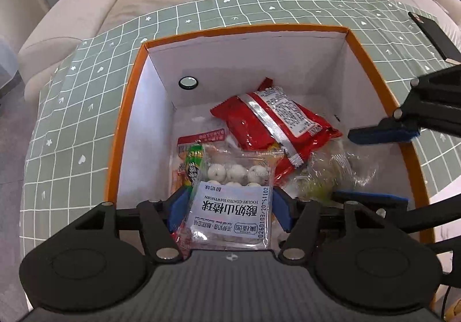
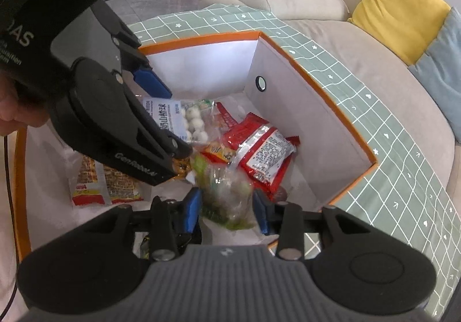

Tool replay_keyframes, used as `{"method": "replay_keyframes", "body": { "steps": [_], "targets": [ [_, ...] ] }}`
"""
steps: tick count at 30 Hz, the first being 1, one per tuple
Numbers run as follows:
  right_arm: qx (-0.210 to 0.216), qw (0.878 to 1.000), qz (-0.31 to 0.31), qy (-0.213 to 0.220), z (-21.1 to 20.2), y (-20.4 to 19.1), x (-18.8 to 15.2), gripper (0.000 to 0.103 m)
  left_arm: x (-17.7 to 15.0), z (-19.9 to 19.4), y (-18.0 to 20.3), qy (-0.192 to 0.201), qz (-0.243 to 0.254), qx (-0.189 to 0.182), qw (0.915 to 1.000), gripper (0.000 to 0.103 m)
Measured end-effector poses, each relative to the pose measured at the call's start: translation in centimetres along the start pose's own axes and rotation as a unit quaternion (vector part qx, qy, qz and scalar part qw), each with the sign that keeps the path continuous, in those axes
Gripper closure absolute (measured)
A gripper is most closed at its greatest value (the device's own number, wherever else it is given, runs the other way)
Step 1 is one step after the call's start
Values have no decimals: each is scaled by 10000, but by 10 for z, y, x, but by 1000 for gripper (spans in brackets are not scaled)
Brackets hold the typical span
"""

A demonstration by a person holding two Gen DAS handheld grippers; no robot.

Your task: Organize snacks

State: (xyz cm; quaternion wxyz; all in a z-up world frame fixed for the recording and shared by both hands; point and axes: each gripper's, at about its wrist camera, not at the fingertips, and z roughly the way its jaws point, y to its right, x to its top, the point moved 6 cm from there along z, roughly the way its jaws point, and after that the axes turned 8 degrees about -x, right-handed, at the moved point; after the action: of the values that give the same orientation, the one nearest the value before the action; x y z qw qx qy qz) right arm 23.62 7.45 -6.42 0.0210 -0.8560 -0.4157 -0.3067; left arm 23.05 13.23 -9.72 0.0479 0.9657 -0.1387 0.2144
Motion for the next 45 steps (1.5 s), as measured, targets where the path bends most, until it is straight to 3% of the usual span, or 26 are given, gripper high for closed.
{"method": "replay_keyframes", "body": {
  "steps": [6,10,12,21,26,33,40,45],
  "targets": [
    [80,9997,213,86,-17,4,2,37,-2,-17,6,213,-83,-34,9997,27],
    [35,9988,467,150,-35,8,0,33,-3,-43,15,576,-23,33,9983,23],
    [-76,9974,693,190,-46,13,-3,23,-5,-58,20,832,-28,150,9964,22],
    [-346,9832,1729,482,-105,26,-29,19,-18,-125,54,1953,-416,334,9793,21],
    [-607,9698,2243,734,-141,32,-51,14,-25,-154,75,2389,-685,397,9678,21],
    [-1186,9516,2625,1068,-188,34,-79,10,-43,-172,99,2570,-899,561,9606,21],
    [-1417,9417,2769,1282,-212,18,-105,7,-62,-179,115,2635,-862,914,9564,21],
    [-1688,9320,2846,1481,-225,15,-120,7,-69,-165,125,2437,-720,843,9635,21]
  ]
}}
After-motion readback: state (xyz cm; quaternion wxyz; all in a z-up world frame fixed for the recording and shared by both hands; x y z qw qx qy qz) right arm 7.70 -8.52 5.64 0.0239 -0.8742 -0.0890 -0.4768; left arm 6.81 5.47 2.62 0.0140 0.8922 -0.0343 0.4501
